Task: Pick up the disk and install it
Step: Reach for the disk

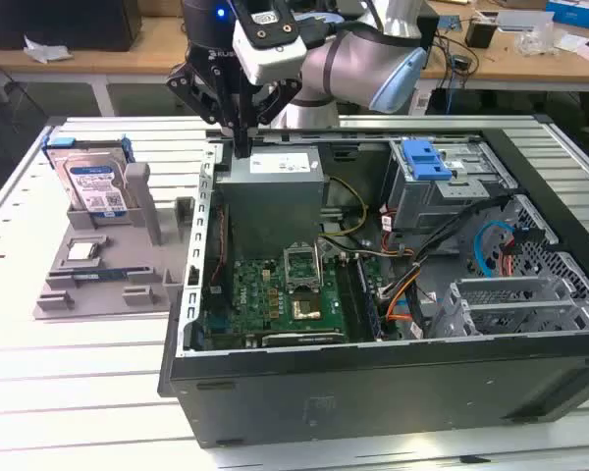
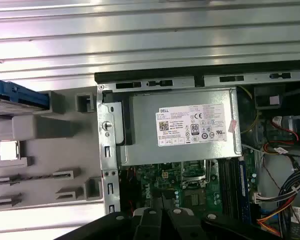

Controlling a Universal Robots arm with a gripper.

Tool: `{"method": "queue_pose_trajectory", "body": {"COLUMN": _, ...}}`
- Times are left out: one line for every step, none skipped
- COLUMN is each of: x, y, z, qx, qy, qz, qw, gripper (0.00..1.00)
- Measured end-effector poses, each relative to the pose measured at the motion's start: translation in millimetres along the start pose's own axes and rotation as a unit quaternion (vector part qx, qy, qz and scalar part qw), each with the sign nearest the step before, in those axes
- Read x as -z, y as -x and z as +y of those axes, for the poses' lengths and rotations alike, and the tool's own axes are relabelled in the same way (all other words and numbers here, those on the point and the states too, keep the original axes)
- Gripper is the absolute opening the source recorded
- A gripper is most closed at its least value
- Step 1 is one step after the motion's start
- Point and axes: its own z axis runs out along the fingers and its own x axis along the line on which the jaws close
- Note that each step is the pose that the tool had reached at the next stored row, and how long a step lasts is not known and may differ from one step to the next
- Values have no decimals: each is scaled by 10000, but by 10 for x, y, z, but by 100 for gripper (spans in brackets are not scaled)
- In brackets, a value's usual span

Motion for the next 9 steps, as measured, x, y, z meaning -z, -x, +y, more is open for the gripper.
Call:
{"method": "queue_pose_trajectory", "body": {"x": 1, "y": -26, "z": -2, "qx": -1, "qy": 0, "qz": 0, "qw": 10000, "gripper": 11}}
{"method": "queue_pose_trajectory", "body": {"x": 2, "y": -82, "z": -6, "qx": 0, "qy": 0, "qz": 0, "qw": 10000, "gripper": 11}}
{"method": "queue_pose_trajectory", "body": {"x": 3, "y": -112, "z": -8, "qx": 0, "qy": 0, "qz": 0, "qw": 10000, "gripper": 11}}
{"method": "queue_pose_trajectory", "body": {"x": 4, "y": -141, "z": -10, "qx": 0, "qy": 0, "qz": 0, "qw": 10000, "gripper": 11}}
{"method": "queue_pose_trajectory", "body": {"x": 5, "y": -181, "z": -13, "qx": 0, "qy": 0, "qz": 0, "qw": 10000, "gripper": 11}}
{"method": "queue_pose_trajectory", "body": {"x": 6, "y": -207, "z": -15, "qx": 0, "qy": 0, "qz": 0, "qw": 10000, "gripper": 11}}
{"method": "queue_pose_trajectory", "body": {"x": 6, "y": -225, "z": -17, "qx": -1, "qy": 0, "qz": 0, "qw": 10000, "gripper": 11}}
{"method": "queue_pose_trajectory", "body": {"x": 7, "y": -254, "z": -19, "qx": 0, "qy": 0, "qz": 0, "qw": 10000, "gripper": 11}}
{"method": "queue_pose_trajectory", "body": {"x": 7, "y": -288, "z": -21, "qx": 0, "qy": 0, "qz": 0, "qw": 10000, "gripper": 11}}
